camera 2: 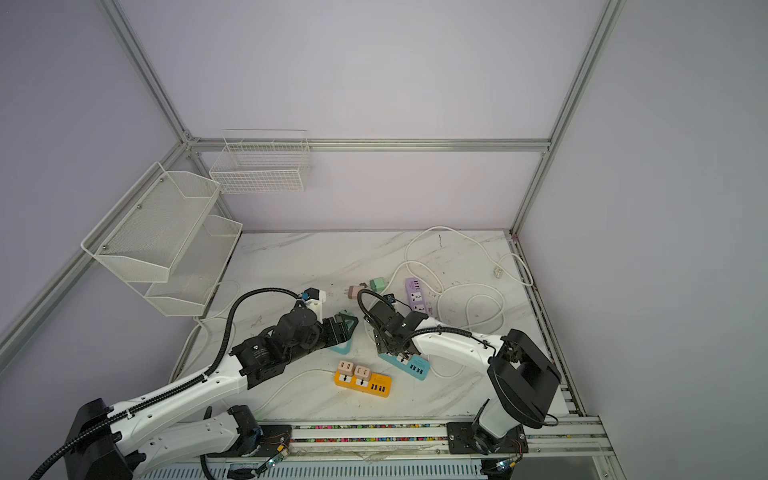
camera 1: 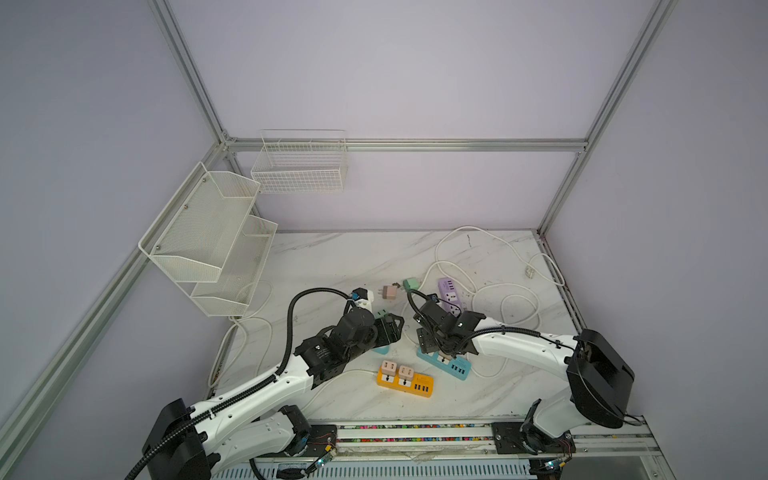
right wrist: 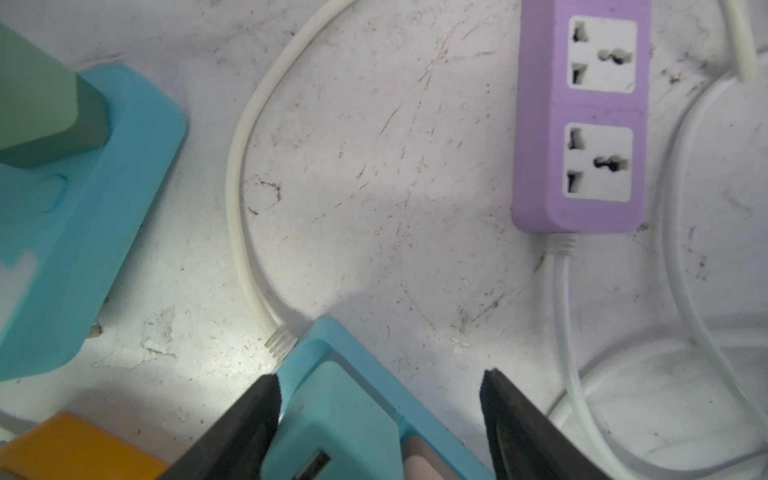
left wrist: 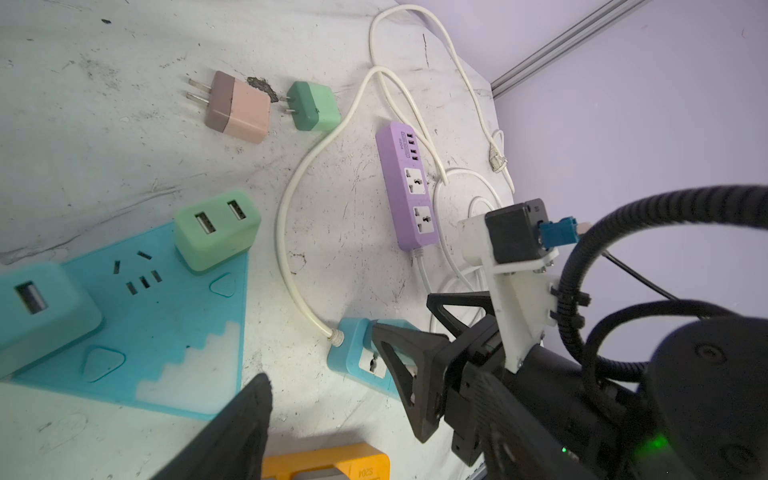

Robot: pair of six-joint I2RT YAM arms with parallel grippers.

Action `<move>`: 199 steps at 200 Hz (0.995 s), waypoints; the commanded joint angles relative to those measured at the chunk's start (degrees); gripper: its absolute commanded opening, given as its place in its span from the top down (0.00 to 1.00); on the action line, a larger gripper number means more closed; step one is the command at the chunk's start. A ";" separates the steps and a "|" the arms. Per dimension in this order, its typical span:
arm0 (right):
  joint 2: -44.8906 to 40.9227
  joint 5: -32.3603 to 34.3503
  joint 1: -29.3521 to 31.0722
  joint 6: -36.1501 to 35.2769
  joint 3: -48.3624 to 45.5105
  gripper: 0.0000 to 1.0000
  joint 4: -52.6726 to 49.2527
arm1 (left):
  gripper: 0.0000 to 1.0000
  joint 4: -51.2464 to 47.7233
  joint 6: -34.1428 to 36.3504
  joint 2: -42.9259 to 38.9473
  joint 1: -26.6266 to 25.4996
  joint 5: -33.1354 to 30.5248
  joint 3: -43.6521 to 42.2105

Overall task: Pull the plug off the socket
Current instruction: 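Move the right gripper down onto the teal strip's teal adapter while left repositions, then close the right gripper on the teal adapter while the left grasps the teal strip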

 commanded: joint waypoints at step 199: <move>-11.16 -4.72 -3.30 -2.01 -2.54 0.24 -5.09 | 0.29 8.53 -2.41 15.66 -4.70 5.69 6.51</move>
